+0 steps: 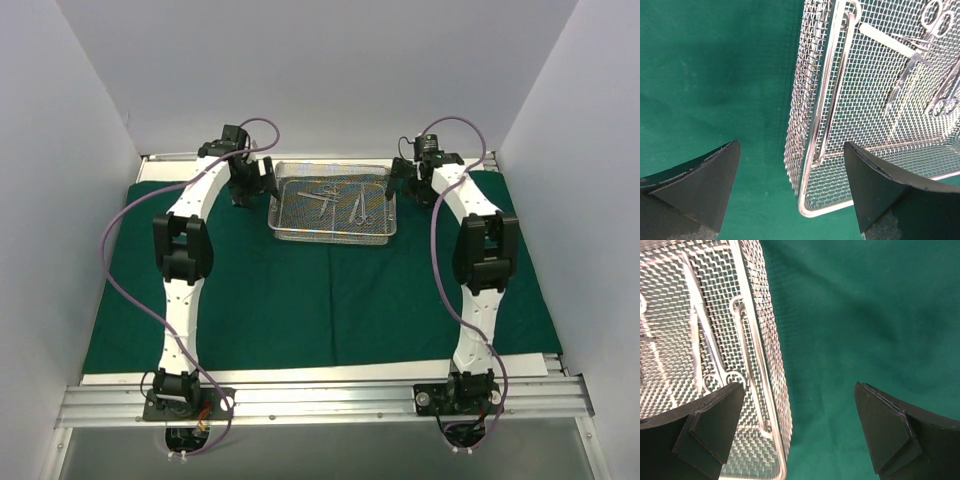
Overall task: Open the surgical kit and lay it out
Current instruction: Pick up the container from the surgical kit, then place the container in the surgical kit, then pick up the medical item from the container.
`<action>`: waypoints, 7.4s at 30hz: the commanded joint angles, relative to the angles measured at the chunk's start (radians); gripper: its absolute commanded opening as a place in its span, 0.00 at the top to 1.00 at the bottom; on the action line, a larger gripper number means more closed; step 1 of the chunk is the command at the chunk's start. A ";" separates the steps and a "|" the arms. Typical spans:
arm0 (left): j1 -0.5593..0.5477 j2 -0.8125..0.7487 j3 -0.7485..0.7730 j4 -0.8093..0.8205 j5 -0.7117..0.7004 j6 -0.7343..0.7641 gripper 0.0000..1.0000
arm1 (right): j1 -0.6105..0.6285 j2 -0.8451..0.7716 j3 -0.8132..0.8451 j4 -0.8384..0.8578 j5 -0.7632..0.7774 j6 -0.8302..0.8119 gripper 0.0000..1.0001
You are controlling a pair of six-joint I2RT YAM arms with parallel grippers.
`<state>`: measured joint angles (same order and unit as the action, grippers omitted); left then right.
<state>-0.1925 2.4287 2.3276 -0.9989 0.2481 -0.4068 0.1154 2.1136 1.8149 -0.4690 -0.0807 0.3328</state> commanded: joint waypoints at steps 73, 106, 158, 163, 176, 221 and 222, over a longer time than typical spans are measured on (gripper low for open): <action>-0.410 -0.618 -0.558 0.052 -0.134 0.115 0.98 | -0.008 -0.561 -0.437 -0.040 0.027 -0.034 1.00; 0.097 -0.910 -1.223 -0.231 -0.362 -0.122 0.73 | 0.590 0.017 -0.022 0.061 -0.065 0.006 1.00; -0.236 -0.554 -0.841 -0.038 -0.291 0.578 0.26 | 0.274 -0.553 -0.431 0.046 -0.128 0.005 0.16; -0.243 -0.510 -0.818 -0.010 -0.282 0.625 0.32 | 0.245 -0.593 -0.491 0.056 -0.149 0.005 0.16; -0.271 -0.372 -0.698 0.086 -0.227 0.488 0.39 | 0.216 -0.618 -0.493 0.033 -0.139 0.025 0.16; -0.165 -0.484 -0.904 0.020 -0.248 0.563 0.46 | 0.208 -0.589 -0.536 0.089 -0.203 0.071 0.16; -0.165 -0.478 -0.910 0.023 -0.250 0.563 0.46 | 0.208 -0.587 -0.536 0.087 -0.203 0.072 0.17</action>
<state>-0.3542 1.9381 1.4189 -0.9611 -0.0177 0.1608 0.3325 1.5269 1.2766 -0.3977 -0.2707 0.3965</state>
